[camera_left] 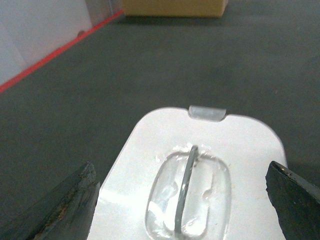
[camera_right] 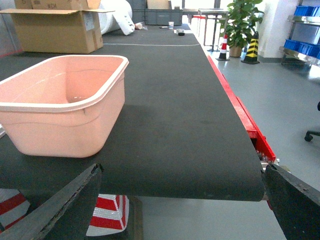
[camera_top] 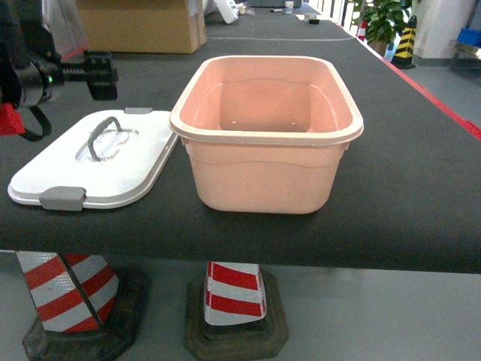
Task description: Pick capacitor and pack into box
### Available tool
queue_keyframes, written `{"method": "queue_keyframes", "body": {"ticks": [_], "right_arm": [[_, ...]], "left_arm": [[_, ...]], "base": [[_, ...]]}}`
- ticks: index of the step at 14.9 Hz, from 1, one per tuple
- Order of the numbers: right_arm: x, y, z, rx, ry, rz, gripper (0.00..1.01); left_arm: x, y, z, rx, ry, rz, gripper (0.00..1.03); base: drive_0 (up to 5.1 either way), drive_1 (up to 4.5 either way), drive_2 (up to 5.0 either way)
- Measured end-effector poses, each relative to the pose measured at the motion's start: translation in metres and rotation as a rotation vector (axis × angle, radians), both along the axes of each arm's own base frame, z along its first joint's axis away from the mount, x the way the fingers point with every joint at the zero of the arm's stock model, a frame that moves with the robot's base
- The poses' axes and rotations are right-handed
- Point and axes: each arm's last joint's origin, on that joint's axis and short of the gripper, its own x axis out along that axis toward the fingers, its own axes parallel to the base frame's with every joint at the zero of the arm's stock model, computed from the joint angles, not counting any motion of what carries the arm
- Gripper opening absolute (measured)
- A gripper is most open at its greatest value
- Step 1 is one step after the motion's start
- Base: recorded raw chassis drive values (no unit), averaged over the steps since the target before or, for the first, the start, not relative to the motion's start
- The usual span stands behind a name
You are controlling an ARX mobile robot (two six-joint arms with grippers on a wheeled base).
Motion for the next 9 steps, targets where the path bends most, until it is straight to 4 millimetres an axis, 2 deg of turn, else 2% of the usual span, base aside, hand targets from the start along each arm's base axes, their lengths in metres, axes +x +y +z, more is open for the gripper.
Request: {"method": "queue_keyframes", "body": {"ticks": [1, 2, 4, 6, 8, 9], "right_arm": [[0.0, 0.0, 0.0, 0.0, 0.0, 0.0, 0.98], [0.0, 0.0, 0.0, 0.0, 0.0, 0.0, 0.98], [0.0, 0.0, 0.0, 0.0, 0.0, 0.0, 0.98], [0.0, 0.0, 0.0, 0.0, 0.0, 0.0, 0.98], [0.0, 0.0, 0.0, 0.0, 0.0, 0.0, 0.98], [0.0, 0.0, 0.0, 0.0, 0.0, 0.0, 0.98]], "left_arm": [[0.006, 0.005, -0.013, 0.0, 0.042, 0.011, 0.98], [0.022, 0.011, -0.033, -0.009, 0.084, -0.002, 0.98], [0.043, 0.018, -0.053, -0.01, 0.114, -0.009, 0.98], [0.052, 0.025, -0.077, -0.016, 0.18, -0.014, 0.98], [0.059, 0.028, -0.088, -0.017, 0.212, -0.018, 0.98], [0.061, 0.029, -0.088, -0.018, 0.213, -0.018, 0.98]], "base": [[0.0, 0.0, 0.0], [0.0, 0.0, 0.0], [0.0, 0.0, 0.0], [0.0, 0.0, 0.0], [0.0, 0.0, 0.0], [0.0, 0.0, 0.0]]}}
